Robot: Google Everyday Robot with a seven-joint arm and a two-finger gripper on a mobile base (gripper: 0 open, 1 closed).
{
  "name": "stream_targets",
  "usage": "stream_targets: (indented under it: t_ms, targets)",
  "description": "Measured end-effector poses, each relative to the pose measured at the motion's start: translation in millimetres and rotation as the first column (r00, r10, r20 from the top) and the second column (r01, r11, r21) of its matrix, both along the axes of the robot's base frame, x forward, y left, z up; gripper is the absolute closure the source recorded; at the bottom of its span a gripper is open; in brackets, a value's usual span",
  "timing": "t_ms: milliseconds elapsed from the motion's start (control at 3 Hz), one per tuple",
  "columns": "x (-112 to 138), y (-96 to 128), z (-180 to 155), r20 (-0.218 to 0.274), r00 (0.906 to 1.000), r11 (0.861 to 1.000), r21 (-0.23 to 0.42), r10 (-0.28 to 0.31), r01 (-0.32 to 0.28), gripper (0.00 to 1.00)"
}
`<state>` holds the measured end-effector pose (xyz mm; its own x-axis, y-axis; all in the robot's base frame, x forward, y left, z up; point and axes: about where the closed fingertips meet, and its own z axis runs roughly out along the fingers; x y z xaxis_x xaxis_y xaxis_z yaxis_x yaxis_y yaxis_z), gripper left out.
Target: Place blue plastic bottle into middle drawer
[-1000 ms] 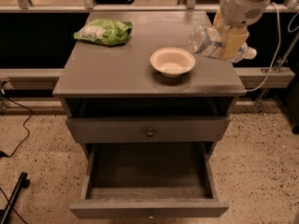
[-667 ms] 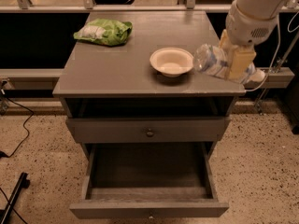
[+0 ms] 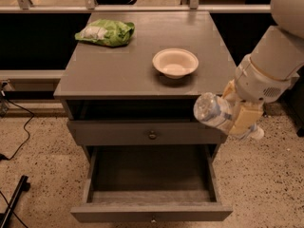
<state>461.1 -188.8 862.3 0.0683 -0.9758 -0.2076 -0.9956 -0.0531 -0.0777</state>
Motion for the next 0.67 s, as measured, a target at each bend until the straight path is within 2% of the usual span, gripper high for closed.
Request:
stream_targets:
  t_ms: [667]
  targets:
    - [-2.1, 0.8, -4.0, -0.006, 1.0000, 1.000, 0.002, 0.002, -0.002, 1.00]
